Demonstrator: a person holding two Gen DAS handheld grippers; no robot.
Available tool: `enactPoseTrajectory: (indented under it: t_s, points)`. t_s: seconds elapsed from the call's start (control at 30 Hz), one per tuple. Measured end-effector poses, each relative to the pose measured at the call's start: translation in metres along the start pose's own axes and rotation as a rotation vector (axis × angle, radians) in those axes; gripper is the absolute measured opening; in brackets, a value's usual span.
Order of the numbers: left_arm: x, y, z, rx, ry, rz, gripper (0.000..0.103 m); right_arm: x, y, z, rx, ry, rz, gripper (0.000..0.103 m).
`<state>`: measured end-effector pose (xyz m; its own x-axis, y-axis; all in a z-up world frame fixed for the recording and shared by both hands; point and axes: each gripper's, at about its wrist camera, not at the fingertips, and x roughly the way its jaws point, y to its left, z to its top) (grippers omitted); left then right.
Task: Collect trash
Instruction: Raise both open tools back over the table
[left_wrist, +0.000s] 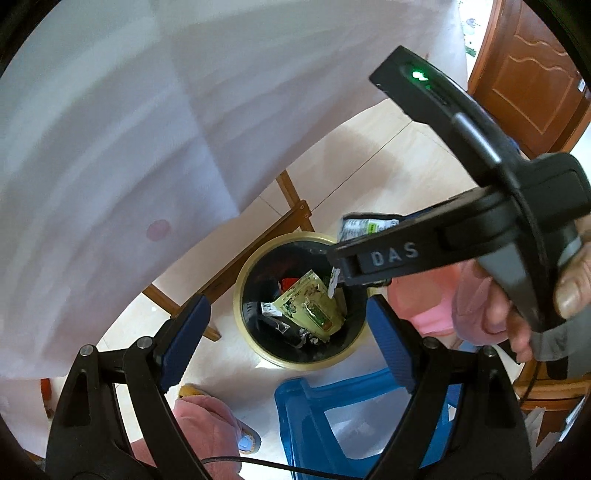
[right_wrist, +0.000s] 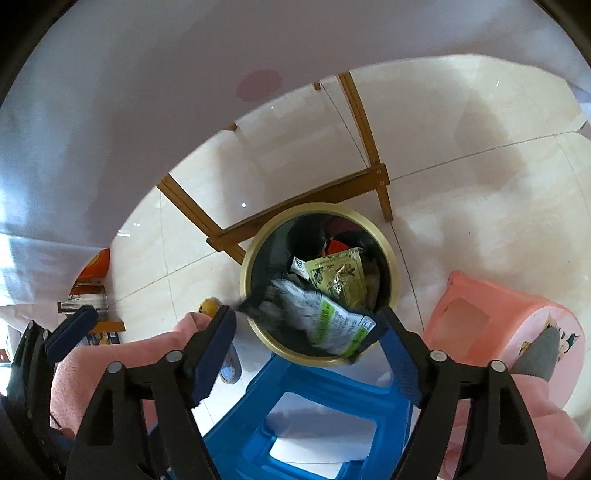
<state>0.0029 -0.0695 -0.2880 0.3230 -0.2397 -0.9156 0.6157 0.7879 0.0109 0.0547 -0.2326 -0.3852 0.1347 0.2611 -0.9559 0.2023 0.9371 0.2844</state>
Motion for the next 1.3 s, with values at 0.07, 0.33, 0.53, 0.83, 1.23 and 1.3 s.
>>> enactPoseTrajectory:
  t_s: [0.07,0.33,0.53,0.83,1.23,1.3]
  points:
    - [-0.005,-0.002,0.001,0.006,-0.010,0.000,0.084,-0.004,0.002,0.000,-0.004,-0.012,0.000,0.084]
    - [-0.041,0.008,0.010,-0.032,-0.077,-0.018,0.084,-0.026,0.009,-0.001,-0.009,-0.034,0.028,0.084]
    - [-0.083,0.020,0.012,-0.066,-0.119,-0.063,0.084,-0.067,0.031,-0.001,-0.052,-0.025,0.059,0.084]
    - [-0.165,0.043,0.015,-0.055,-0.179,-0.104,0.084,-0.163,0.061,-0.020,-0.122,-0.085,0.111,0.084]
    - [-0.263,0.130,0.071,-0.150,-0.318,0.010,0.084,-0.302,0.111,0.028,-0.255,-0.322,0.159,0.084]
    - [-0.274,0.152,0.090,-0.178,-0.351,0.028,0.084,-0.316,0.122,0.044,-0.279,-0.362,0.162,0.084]
